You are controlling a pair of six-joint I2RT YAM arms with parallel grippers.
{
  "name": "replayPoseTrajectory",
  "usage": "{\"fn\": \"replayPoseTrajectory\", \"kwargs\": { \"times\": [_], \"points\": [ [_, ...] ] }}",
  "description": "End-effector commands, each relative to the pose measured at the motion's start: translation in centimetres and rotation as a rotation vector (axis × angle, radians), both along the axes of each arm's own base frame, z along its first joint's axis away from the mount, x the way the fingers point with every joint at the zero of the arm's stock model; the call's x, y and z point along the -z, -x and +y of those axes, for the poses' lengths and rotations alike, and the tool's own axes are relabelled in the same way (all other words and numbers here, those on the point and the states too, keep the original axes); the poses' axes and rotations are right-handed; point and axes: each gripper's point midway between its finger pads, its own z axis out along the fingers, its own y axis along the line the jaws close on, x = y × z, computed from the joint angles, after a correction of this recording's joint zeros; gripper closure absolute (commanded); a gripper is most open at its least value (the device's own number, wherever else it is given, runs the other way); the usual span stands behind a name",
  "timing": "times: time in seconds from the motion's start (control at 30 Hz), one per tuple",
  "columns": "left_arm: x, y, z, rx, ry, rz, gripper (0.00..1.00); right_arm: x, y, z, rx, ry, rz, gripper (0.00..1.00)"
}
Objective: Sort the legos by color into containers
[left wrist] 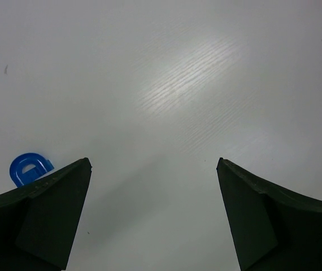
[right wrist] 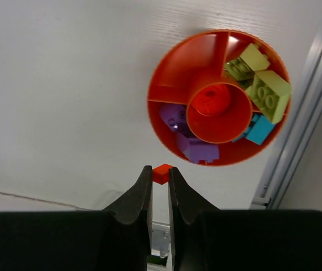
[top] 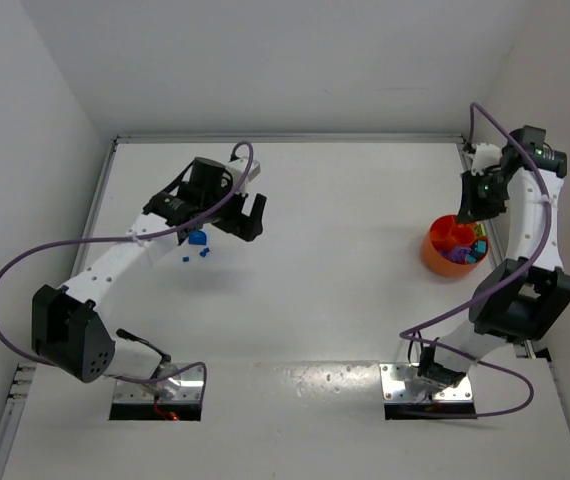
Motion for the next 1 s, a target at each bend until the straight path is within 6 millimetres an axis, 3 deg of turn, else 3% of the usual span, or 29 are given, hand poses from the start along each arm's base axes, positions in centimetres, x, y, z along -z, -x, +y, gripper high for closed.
{"fn": "replayPoseTrajectory", "kwargs": {
  "times": [0.0, 0.13, 0.6, 0.83, 0.97],
  "points": [
    [-1.9, -1.1, -0.6, -0.009, 0.043, -0.026, 0.0, 0.0, -0.9, -2.4, 0.001, 0.113, -0.022, 1.0],
    [-2.3, -1.1, -0.4, -0.011, 0.049, -0.025, 0.0, 0.9, -1.5, -3.7, 0.025, 0.152, -0.017, 1.0],
    [-2.2, -1.4, 0.1, -0.027, 0.043, -0.028, 0.0, 5.3, -2.3, -4.4, 0.036, 0.142, 0.055, 0.99],
    [-2.1, -1.7, 0.9, -0.046, 0.028, -0.027, 0.0, 6.6, -2.6, -4.5, 0.033, 0.129, 0.089, 0.83],
    [-2.1, -1.8, 1.2, -0.055, 0.027, -0.027, 0.0, 6.3, -3.1, -4.8, 0.034, 0.134, 0.076, 0.71]
  ]
}}
